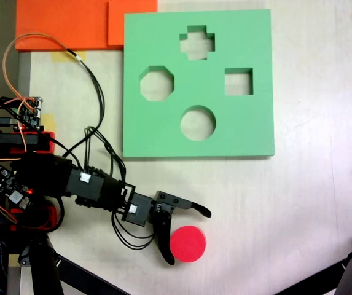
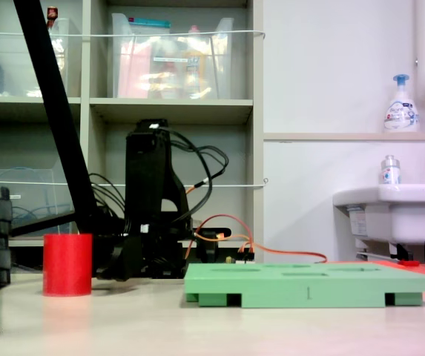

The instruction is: Put the cylinder block into the corresponding hole

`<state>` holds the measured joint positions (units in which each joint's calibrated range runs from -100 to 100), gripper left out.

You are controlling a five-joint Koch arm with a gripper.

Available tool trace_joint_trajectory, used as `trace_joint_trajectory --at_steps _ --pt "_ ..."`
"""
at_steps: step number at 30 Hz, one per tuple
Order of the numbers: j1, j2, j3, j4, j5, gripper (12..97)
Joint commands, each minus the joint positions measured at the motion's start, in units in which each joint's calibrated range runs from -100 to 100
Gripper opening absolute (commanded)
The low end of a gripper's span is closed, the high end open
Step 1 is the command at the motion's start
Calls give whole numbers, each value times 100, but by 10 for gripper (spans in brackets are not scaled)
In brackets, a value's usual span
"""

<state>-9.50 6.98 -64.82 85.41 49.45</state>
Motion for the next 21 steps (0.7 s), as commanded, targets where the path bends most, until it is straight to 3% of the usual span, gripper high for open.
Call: trace_joint_trajectory --at_steps 1,21 --pt "-10 57 181 582 -15 825" --pt "103 657 739 765 -15 823"
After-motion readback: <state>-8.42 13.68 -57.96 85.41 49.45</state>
